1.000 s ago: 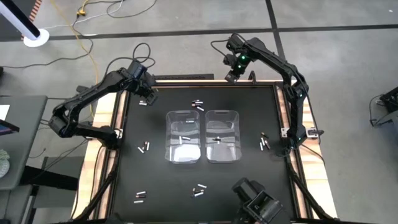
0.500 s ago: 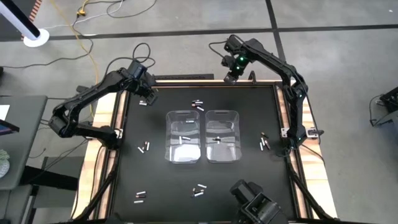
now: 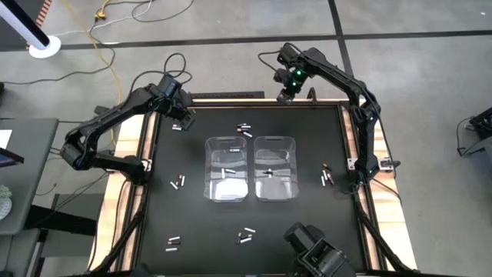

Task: Sort batteries
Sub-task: Put the black battery into the right transparent bin

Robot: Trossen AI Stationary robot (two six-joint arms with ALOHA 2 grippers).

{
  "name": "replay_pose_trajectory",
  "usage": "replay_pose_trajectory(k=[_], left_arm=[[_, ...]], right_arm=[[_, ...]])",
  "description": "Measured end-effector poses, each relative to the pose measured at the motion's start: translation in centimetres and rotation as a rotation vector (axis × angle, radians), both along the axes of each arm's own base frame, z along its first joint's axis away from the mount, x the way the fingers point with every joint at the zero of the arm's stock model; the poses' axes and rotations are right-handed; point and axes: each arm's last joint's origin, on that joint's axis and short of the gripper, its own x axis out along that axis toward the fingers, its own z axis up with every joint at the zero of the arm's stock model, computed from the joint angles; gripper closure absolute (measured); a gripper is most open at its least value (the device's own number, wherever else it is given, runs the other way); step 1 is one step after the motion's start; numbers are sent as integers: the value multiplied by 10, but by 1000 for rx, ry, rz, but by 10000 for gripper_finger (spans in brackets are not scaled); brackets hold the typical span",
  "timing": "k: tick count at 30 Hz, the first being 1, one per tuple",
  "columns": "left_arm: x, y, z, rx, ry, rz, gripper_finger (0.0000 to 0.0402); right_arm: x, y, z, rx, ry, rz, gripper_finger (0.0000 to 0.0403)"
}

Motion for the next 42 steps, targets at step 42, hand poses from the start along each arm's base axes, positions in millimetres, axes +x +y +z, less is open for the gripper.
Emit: replay_pose_trajectory(k=[42], left_arm=[[2, 2, 2, -44, -82, 152, 233]], right_arm=[[-10, 79, 30, 30, -79, -140, 296]])
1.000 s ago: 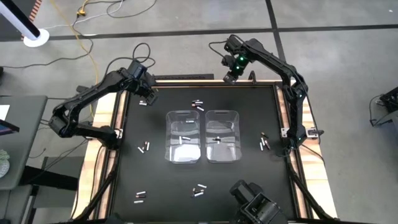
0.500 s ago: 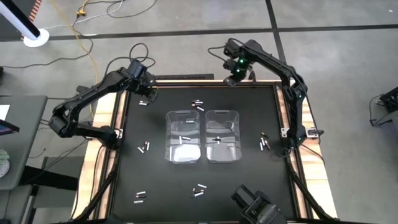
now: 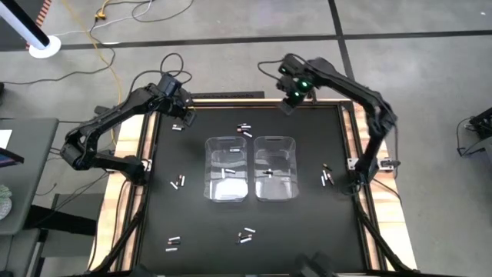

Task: Sort batteries
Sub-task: Put the black battery into the right transparent bin

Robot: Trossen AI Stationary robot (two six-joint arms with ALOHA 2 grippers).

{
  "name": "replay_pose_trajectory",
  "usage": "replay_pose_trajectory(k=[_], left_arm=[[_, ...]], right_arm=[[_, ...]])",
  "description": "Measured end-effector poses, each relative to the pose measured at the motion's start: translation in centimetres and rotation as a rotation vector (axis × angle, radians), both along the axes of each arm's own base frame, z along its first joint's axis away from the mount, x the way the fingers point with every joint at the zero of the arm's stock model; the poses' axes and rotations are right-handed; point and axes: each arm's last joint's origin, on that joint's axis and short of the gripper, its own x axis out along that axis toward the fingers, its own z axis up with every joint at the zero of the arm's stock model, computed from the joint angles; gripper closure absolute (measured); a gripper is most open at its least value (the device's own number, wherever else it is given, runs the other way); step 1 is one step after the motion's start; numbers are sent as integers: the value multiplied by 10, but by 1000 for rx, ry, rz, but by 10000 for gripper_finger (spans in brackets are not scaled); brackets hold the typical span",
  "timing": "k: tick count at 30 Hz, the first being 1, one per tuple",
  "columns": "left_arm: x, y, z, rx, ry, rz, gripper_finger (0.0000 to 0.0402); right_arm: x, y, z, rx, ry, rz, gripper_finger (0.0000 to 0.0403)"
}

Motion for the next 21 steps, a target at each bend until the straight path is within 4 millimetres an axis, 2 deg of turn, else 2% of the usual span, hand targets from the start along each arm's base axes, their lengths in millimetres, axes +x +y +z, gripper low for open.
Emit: replay_pose_trajectory(k=[4, 10, 15, 21], left_arm=[[0, 0, 0, -3, -10, 12, 233], [1, 0, 0, 44, 28, -80, 233], [2, 3, -5, 43, 75, -95, 233], [4, 8, -25, -37, 202, -105, 228]], right_arm=[[-28, 28, -4, -11, -36, -32, 296], [-61, 58, -6, -39, -120, -94, 296], [-77, 71, -8, -71, -178, -113, 296], [-83, 72, -11, -86, -197, -127, 296]])
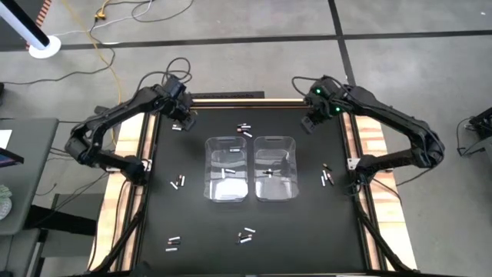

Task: Sort batteries
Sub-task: Put the black battery into the right transparent bin

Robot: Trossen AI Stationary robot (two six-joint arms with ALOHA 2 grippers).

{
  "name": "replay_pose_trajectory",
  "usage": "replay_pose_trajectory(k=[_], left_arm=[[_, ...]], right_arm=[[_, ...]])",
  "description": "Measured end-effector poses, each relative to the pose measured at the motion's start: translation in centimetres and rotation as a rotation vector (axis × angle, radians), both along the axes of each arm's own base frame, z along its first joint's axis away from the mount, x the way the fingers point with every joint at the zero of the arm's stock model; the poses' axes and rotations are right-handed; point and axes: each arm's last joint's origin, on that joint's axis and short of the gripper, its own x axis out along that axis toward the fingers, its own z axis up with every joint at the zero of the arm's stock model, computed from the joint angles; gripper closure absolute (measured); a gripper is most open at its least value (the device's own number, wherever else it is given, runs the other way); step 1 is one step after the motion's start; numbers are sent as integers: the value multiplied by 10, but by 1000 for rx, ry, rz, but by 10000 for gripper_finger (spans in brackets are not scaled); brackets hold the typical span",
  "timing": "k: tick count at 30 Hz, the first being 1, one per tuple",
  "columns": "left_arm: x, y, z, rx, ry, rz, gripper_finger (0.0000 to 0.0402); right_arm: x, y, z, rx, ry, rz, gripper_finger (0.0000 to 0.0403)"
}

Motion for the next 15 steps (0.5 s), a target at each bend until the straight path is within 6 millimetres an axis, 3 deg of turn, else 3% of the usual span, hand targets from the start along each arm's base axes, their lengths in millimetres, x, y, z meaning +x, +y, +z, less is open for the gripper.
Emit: replay_pose_trajectory(k=[4, 9, 15], left_arm=[[2, 2, -6, -24, 43, -40, 227], [4, 9, 2, 9, 147, -176, 230], [10, 30, 0, -73, 344, -258, 232]], right_arm=[[0, -1, 0, -2, -3, -5, 296], [0, -1, 0, -4, -5, -4, 296], [0, -2, 0, -7, -8, -5, 296]])
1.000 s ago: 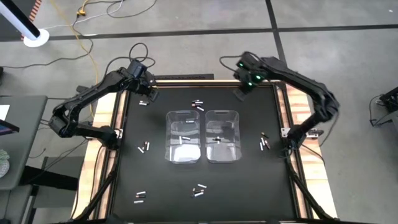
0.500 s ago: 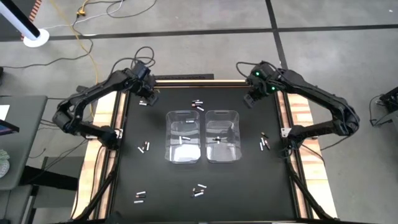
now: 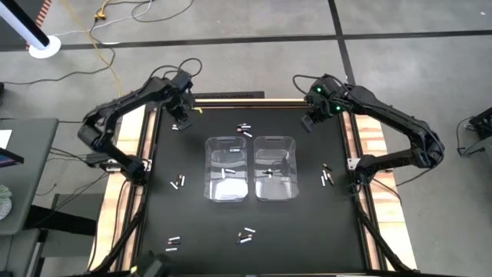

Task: Sort batteries
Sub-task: Put the black battery into the right transparent bin

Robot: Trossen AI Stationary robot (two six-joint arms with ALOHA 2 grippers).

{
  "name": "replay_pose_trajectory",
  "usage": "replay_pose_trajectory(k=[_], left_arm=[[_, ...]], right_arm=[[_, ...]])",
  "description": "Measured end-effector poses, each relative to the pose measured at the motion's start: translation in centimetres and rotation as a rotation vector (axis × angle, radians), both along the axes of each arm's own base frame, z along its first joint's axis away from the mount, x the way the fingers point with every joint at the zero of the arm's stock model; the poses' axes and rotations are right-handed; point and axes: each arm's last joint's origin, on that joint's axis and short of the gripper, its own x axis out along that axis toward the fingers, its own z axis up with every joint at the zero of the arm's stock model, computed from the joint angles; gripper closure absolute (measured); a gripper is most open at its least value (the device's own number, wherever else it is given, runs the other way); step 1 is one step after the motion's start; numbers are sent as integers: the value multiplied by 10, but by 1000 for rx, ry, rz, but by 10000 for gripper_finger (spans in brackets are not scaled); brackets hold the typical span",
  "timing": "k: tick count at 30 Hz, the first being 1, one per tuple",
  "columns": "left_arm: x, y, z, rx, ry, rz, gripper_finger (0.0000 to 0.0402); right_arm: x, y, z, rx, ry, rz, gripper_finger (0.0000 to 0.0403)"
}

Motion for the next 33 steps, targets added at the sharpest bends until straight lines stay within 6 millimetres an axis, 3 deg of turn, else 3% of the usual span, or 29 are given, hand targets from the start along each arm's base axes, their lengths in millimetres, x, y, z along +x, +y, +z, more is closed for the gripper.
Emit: replay_pose_trajectory(k=[8, 25, 33], left_arm=[[16, 29, -24, -156, 133, -24, 232], [3, 49, -71, -274, 285, -105, 233], [2, 54, -82, -274, 290, -97, 233]], right_arm=[[1, 0, 0, 13, -16, -31, 296], [7, 2, 3, -10, -49, -8, 296], [7, 3, 3, -15, -46, 1, 296]])
